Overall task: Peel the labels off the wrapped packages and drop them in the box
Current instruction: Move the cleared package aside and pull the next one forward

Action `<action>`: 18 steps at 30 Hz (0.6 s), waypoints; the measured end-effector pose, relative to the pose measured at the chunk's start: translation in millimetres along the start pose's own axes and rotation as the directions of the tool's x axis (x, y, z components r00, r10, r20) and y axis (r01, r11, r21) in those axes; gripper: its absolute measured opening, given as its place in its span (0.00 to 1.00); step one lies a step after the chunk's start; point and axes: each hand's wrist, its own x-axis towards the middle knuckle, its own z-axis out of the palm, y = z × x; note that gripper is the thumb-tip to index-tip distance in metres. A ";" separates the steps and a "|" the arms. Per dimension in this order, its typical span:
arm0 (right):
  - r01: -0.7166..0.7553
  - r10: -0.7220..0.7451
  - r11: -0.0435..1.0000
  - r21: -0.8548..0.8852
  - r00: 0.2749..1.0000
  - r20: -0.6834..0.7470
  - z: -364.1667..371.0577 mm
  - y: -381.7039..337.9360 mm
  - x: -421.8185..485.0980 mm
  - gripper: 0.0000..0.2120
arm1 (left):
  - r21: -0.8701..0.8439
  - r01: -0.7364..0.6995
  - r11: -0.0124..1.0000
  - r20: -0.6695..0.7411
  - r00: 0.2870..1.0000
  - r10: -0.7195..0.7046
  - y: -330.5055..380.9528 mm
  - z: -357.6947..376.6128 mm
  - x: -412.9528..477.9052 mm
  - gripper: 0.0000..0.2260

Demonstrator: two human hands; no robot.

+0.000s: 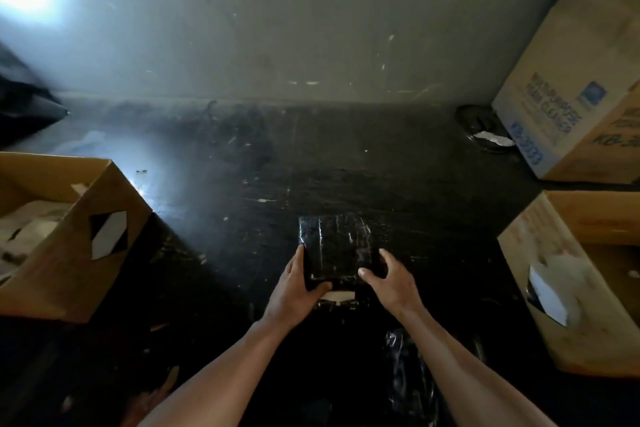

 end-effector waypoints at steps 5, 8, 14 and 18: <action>-0.018 0.017 0.999 0.045 0.999 0.030 8.5 -8.3 -3.6 0.44 | -0.144 0.005 0.990 0.043 0.999 0.001 -3.9 -8.3 3.3 0.44; -0.016 0.017 0.997 0.071 1.000 -0.007 13.9 -11.8 -14.0 0.45 | -0.162 -0.005 0.987 0.018 1.000 0.008 -8.6 -10.7 2.9 0.43; 0.070 -0.072 0.997 -0.027 0.994 -0.082 35.6 -8.5 -74.0 0.32 | -0.202 -0.060 0.978 -0.056 0.997 0.049 -33.2 -14.3 -48.9 0.40; 0.128 -0.130 0.991 -0.037 0.988 -0.078 53.3 -5.5 -114.6 0.40 | -0.223 -0.081 0.971 -0.105 0.993 0.059 -48.8 -18.9 -91.1 0.39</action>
